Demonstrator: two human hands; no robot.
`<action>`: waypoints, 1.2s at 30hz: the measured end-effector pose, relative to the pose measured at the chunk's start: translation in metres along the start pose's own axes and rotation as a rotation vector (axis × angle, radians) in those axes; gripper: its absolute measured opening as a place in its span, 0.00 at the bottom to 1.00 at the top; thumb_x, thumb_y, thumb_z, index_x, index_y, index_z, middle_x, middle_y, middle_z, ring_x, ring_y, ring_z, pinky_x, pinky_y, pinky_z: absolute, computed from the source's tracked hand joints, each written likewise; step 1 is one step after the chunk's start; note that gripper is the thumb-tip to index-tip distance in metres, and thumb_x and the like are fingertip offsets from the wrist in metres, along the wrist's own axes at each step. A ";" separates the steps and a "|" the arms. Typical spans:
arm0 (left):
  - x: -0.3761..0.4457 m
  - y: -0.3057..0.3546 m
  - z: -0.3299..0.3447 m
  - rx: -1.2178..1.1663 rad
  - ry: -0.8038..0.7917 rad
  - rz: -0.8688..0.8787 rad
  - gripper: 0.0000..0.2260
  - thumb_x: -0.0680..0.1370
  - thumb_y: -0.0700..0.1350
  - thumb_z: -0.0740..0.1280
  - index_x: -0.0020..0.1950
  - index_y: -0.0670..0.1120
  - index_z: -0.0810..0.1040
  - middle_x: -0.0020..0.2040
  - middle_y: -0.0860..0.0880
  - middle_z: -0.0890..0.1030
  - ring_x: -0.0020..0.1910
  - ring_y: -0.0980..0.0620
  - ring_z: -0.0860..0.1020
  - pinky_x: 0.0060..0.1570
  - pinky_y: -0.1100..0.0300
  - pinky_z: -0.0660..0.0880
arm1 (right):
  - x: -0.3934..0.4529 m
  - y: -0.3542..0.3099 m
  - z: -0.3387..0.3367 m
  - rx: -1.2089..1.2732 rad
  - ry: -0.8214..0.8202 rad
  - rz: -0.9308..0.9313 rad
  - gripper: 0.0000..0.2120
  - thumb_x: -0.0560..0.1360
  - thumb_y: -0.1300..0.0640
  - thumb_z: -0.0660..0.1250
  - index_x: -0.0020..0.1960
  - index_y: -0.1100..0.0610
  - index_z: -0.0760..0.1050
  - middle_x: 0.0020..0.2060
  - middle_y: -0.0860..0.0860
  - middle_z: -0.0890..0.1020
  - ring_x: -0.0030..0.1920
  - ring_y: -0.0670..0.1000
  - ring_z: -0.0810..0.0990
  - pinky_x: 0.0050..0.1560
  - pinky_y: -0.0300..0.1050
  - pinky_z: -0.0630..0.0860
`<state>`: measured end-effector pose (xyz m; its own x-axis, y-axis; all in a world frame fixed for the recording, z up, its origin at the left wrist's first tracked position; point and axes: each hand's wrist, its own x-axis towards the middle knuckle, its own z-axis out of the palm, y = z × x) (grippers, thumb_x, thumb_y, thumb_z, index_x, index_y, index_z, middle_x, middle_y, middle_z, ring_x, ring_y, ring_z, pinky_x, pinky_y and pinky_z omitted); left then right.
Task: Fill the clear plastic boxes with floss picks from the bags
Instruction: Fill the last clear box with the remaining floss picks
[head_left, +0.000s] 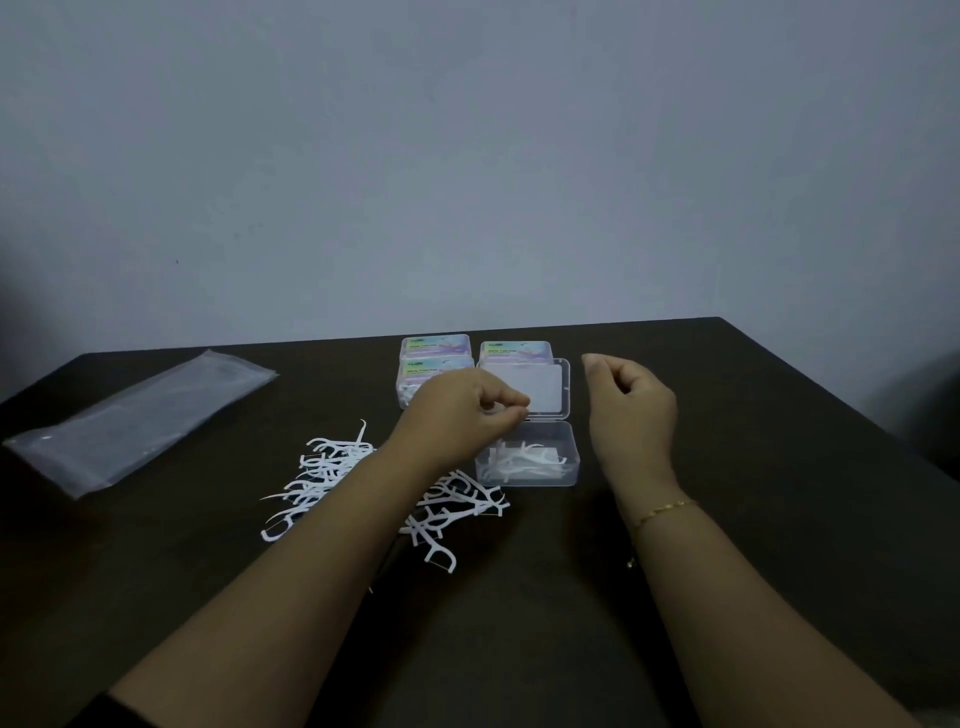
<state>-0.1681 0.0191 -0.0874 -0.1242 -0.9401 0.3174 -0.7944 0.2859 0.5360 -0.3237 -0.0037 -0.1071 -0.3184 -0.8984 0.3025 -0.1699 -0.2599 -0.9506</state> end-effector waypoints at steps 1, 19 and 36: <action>0.000 -0.001 -0.001 0.001 -0.006 -0.005 0.10 0.77 0.47 0.68 0.56 0.50 0.83 0.53 0.52 0.82 0.50 0.56 0.77 0.56 0.54 0.76 | 0.000 0.000 0.000 -0.006 -0.001 -0.006 0.11 0.77 0.54 0.63 0.38 0.43 0.75 0.47 0.49 0.81 0.54 0.50 0.77 0.54 0.48 0.76; -0.047 -0.025 -0.046 0.091 -0.204 -0.081 0.12 0.76 0.48 0.69 0.59 0.58 0.80 0.53 0.60 0.81 0.51 0.66 0.76 0.56 0.67 0.71 | -0.028 -0.017 0.007 -0.667 -0.548 -0.458 0.09 0.75 0.48 0.64 0.51 0.45 0.82 0.47 0.42 0.75 0.56 0.48 0.67 0.55 0.47 0.62; -0.099 -0.056 -0.039 0.355 -0.159 0.027 0.19 0.72 0.64 0.61 0.62 0.65 0.74 0.52 0.73 0.69 0.62 0.69 0.59 0.54 0.62 0.48 | -0.077 -0.014 0.025 -1.131 -0.789 -0.769 0.20 0.78 0.44 0.52 0.62 0.51 0.73 0.55 0.49 0.70 0.58 0.52 0.62 0.58 0.50 0.56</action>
<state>-0.0887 0.1031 -0.1182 -0.2166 -0.9581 0.1873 -0.9424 0.2553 0.2160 -0.2738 0.0604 -0.1189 0.6530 -0.7263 0.2145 -0.7508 -0.6580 0.0577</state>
